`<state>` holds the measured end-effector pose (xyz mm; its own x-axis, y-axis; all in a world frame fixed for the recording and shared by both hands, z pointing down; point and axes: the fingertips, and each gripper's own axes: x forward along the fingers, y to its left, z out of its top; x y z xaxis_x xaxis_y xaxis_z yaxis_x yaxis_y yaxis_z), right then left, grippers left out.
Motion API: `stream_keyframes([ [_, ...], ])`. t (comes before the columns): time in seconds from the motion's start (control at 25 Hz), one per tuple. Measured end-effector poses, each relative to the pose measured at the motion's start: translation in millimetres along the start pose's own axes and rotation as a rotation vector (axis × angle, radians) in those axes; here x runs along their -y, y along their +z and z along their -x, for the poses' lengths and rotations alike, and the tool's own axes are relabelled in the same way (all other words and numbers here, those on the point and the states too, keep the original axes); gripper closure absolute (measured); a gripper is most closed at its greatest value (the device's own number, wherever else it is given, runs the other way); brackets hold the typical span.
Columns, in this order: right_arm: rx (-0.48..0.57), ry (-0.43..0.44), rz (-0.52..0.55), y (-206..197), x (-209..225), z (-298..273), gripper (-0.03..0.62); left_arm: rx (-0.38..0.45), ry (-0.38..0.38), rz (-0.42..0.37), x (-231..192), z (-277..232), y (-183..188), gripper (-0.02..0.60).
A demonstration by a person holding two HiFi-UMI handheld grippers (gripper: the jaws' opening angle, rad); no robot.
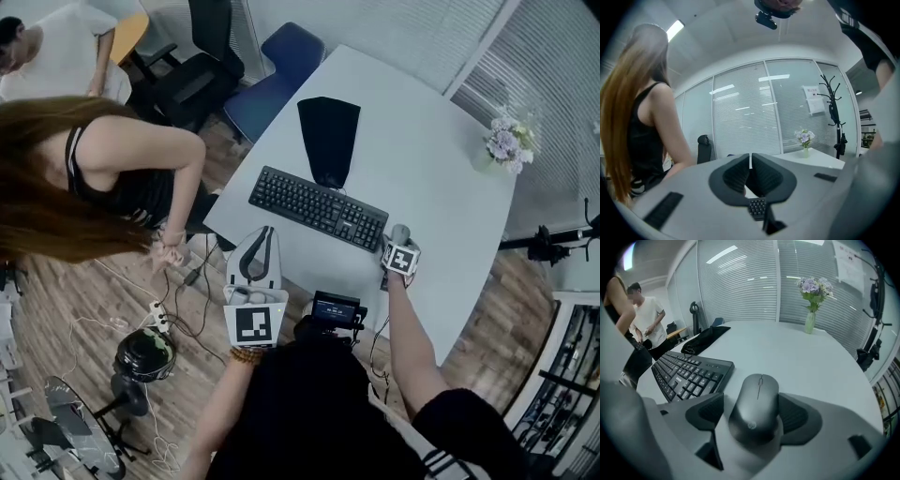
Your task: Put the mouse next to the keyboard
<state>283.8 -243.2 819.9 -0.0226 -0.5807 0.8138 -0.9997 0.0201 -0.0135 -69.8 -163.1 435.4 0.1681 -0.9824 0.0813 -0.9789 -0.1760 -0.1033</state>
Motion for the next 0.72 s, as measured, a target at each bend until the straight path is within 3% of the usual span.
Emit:
stream_keyframes([
  [0.28, 0.03, -0.013, -0.003, 10.4, 2.0, 10.3, 0.226, 0.006, -0.012, -0.002, 1.5, 2.4, 2.3, 0.568],
  [0.72, 0.168, -0.006, 0.021, 69.9, -2.7, 34.4, 0.226, 0.023, -0.035, 0.002, 1.8, -1.8, 5.2, 0.568],
])
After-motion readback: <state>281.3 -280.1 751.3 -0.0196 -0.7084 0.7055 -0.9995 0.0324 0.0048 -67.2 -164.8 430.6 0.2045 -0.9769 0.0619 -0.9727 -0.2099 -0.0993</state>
